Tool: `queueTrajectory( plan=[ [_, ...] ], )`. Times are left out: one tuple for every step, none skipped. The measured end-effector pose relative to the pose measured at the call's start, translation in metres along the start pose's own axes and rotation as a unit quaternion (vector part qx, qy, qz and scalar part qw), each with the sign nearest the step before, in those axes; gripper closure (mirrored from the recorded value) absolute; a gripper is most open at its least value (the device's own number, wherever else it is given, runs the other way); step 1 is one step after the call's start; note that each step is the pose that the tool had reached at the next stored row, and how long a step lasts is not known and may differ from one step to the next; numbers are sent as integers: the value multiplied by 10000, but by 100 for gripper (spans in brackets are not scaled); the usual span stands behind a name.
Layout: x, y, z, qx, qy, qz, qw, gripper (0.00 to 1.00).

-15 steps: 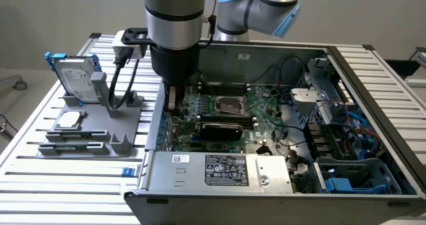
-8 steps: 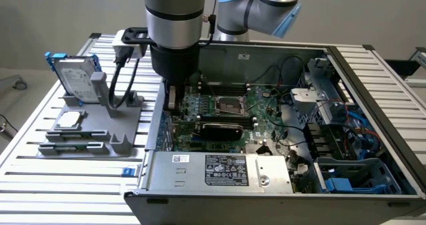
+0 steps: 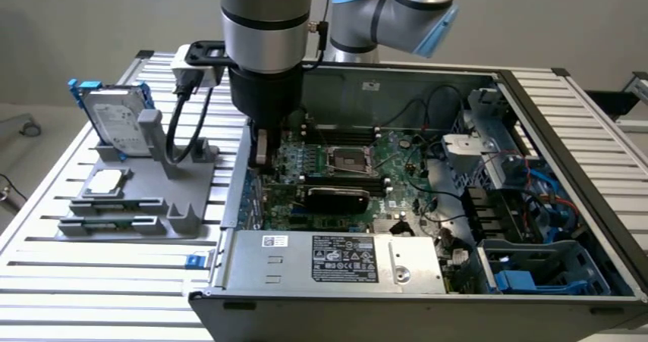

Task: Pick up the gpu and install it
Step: 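Press down on the gpu until it lock into place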

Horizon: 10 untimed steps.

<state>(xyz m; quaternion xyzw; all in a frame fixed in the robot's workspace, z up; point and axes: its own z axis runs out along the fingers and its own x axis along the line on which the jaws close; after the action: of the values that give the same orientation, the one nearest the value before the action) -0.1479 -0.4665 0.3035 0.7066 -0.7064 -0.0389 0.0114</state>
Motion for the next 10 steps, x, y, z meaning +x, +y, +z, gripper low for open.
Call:
queueTrajectory(
  plan=[
    [0, 0, 0, 0, 0, 0, 10000, 89],
    [0, 0, 0, -1, 1, 0, 10000, 89],
    [0, 0, 0, -1, 1, 0, 10000, 89],
    [1, -1, 0, -1, 3, 1, 10000, 89],
    [1, -3, 0, -1, 6, 2, 10000, 89],
    [1, -6, -1, -1, 10, 1, 10000, 89],
    [1, -9, -3, -1, 14, 1, 10000, 89],
    [2, -11, -4, -1, 20, 1, 10000, 89],
    [2, -13, -5, 0, 28, 2, 10000, 89],
    [3, -14, -5, -1, 41, 2, 10000, 89]
  ],
)
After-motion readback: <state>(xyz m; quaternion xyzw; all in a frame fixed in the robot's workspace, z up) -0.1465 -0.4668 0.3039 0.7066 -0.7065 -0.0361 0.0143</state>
